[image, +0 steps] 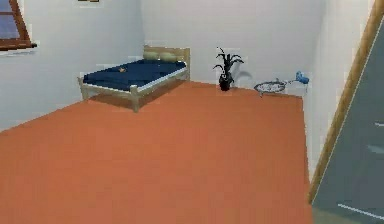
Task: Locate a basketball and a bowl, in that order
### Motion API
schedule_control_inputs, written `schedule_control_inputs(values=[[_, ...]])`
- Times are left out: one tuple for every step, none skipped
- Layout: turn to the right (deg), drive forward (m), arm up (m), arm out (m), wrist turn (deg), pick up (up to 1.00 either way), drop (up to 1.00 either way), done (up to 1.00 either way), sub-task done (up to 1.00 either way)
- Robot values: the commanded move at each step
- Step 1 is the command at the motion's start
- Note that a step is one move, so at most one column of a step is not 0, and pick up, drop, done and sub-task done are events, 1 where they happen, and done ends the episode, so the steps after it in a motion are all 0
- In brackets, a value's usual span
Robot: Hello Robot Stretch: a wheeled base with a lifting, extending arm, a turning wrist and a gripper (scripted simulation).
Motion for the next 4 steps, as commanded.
schedule_control_inputs(values=[[24.0,0.0,0.0,0.0,0.0,0.0,0.0,0.0,0.0],[0.0,0.95,0.0,0.0,0.0,0.0,0.0,0.0,0.0],[45.0,0.0,0.0,0.0,0.0,0.0,0.0,0.0,0.0],[39.0,0.0,0.0,0.0,0.0,0.0,0.0,0.0,0.0]])
